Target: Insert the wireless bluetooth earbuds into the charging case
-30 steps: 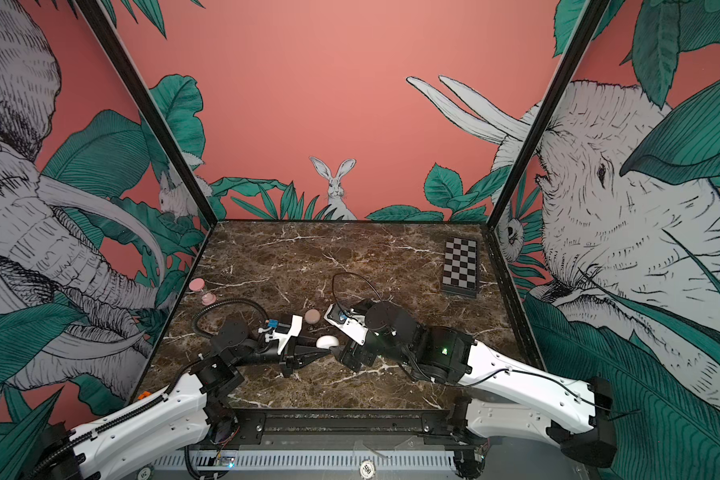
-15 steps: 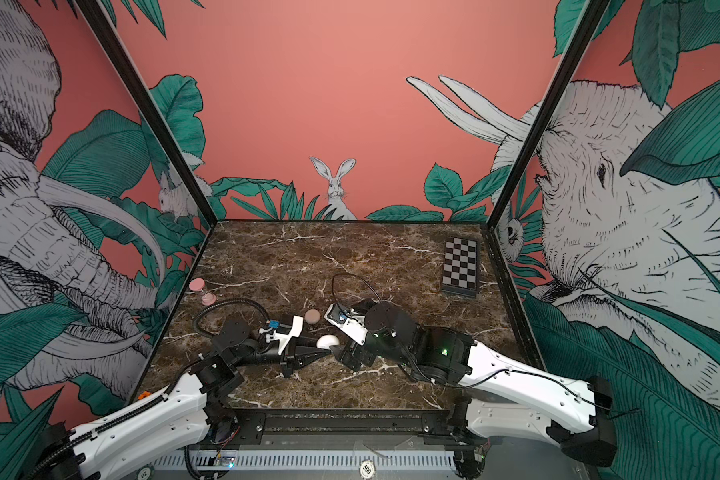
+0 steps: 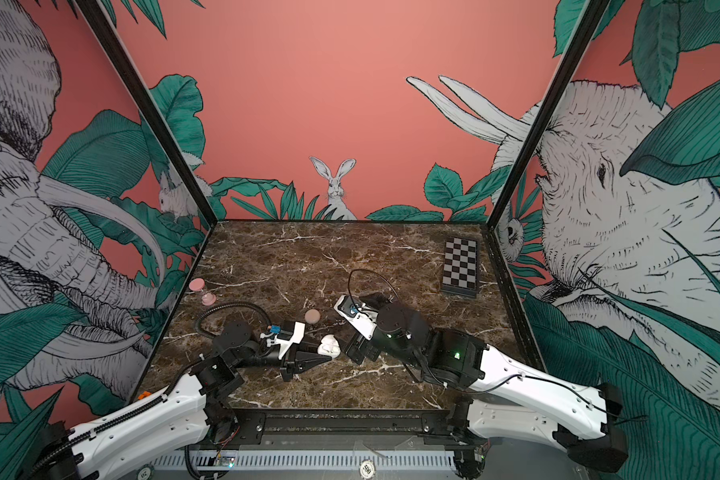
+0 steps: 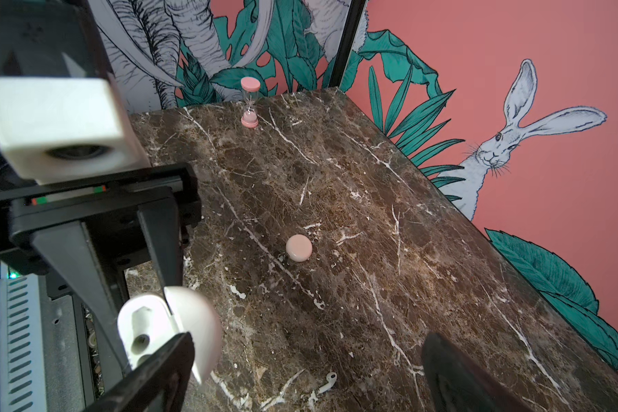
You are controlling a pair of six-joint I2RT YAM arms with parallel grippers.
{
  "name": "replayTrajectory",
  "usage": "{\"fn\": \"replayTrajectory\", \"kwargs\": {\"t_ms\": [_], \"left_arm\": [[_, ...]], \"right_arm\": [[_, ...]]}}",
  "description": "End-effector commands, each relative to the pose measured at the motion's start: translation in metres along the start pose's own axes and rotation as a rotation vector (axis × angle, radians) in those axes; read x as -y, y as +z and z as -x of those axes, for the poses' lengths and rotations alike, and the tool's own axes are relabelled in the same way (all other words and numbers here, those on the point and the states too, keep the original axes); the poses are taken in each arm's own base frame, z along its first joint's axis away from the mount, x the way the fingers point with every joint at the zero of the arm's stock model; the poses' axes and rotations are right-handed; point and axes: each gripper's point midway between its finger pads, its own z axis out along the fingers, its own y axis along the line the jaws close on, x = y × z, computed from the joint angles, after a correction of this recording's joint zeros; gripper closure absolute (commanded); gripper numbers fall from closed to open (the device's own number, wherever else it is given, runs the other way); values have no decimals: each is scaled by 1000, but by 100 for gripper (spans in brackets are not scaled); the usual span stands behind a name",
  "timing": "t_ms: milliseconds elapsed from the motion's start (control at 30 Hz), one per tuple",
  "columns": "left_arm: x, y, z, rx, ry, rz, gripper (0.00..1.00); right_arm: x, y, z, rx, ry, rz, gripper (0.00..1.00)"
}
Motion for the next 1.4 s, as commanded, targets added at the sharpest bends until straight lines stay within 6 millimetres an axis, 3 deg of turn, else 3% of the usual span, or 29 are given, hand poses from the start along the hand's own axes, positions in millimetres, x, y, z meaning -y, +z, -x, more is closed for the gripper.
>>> {"fn": "replayTrajectory", "kwargs": {"t_ms": [0,100,233,400,567,700,833,1100,1367], "left_arm": [[6,-2,2,-5,66,-15,100],[8,-5,1,-4,116,-13,100],[7,-7,1,-6,167,5,100],[-1,-11,5,16,215,70,100],[-3,-15,8,28,262,110,100],[-2,-16,10,32,280,112,100],[-1,-16,10,30,284,105,100],[7,-14,6,11,285,69,100],[10,-13,3,-4,294,52,100]], "right_arm": [[10,-19,23,118,78,-23,2],[32,-38,32,163,146,-122,2],[71,-55,25,127,248,-318,2],[100,-46,-13,-37,460,-414,2],[115,-30,-74,-246,710,-462,4],[113,-17,-110,-370,799,-490,10],[100,7,-138,-471,865,-468,17],[84,59,-179,-631,938,-447,33],[72,84,-209,-759,956,-449,36]]}}
